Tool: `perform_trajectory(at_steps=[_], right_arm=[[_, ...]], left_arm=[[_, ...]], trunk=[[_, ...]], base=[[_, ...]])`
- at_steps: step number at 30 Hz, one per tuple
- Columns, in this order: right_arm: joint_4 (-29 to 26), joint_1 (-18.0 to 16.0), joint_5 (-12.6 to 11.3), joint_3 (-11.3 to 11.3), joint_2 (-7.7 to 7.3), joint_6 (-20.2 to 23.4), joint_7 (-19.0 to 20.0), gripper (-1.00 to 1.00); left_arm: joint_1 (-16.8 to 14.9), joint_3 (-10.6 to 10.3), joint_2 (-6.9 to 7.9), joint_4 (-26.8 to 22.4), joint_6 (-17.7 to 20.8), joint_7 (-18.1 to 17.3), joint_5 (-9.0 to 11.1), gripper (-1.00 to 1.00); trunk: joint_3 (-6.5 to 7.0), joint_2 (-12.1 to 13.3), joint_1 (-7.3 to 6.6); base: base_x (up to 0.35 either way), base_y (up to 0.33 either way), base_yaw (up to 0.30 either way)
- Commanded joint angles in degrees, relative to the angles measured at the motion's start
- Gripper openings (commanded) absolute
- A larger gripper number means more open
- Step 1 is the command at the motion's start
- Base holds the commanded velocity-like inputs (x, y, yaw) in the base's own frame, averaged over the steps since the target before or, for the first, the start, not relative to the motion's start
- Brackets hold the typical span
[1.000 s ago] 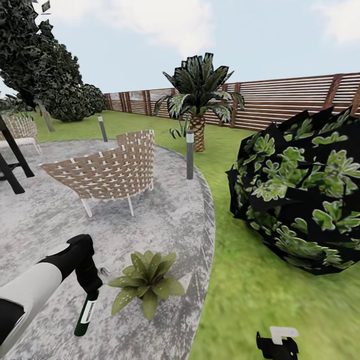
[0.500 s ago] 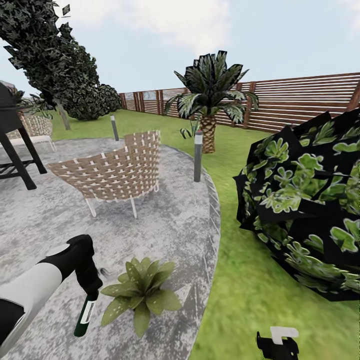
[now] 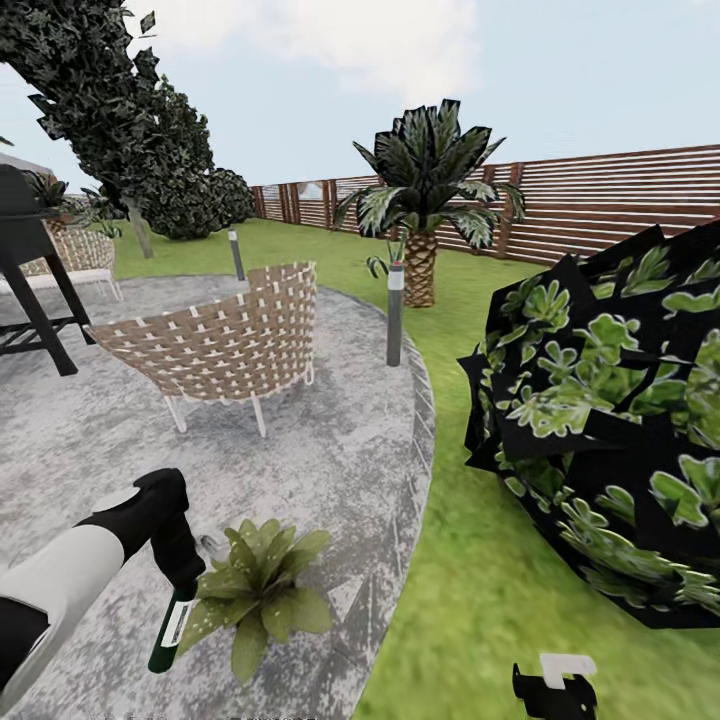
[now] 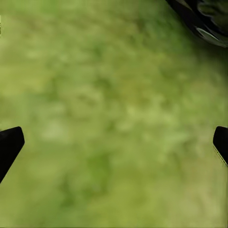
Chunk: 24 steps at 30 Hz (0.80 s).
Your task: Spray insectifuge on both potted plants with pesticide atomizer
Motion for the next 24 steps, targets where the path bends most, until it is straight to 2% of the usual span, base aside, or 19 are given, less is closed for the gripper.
perform_trajectory(at_steps=[1,4,5,7,18,24], right_arm=[[0.09,-0.04,0.61,-0.39,-0.01,-0.18,-0.21,1.0],[0.09,-0.04,0.61,-0.4,-0.01,-0.18,-0.2,1.0],[0.09,-0.04,0.61,-0.39,-0.01,-0.18,-0.24,1.0],[0.09,-0.04,0.61,-0.4,-0.01,-0.18,-0.21,1.0],[0.09,-0.04,0.61,-0.45,-0.09,-0.18,-0.22,1.0],[0.09,-0.04,0.61,-0.42,-0.02,-0.18,-0.22,1.0]], left_arm=[[-0.1,-0.12,-0.02,-0.1,0.6,-0.59,-0.39,-1.0],[-0.2,-0.12,-0.2,-0.1,0.62,-0.66,-1.25,-1.0],[-0.21,-0.11,-0.31,-0.1,0.65,-0.79,-3.23,-1.0],[-0.22,-0.05,-0.34,-0.1,0.73,-0.88,-4.69,-1.0],[-0.13,0.4,-0.37,-0.09,0.78,-1.0,-5.28,-1.0],[-0.13,0.31,-0.87,-0.14,0.77,-1.09,-5.1,-1.0]], trunk=[[-0.06,-0.02,-0.01],[-0.06,-0.02,-0.01],[-0.06,-0.02,-0.01],[-0.06,-0.02,-0.01],[-0.06,-0.02,-0.01],[-0.06,-0.02,-0.01]], base=[[0.001,-0.27,0.273],[0.0,-0.271,0.275],[0.032,-0.272,0.276],[0.104,-0.268,0.166],[0.218,-0.211,0.016],[0.075,-0.049,0.237]])
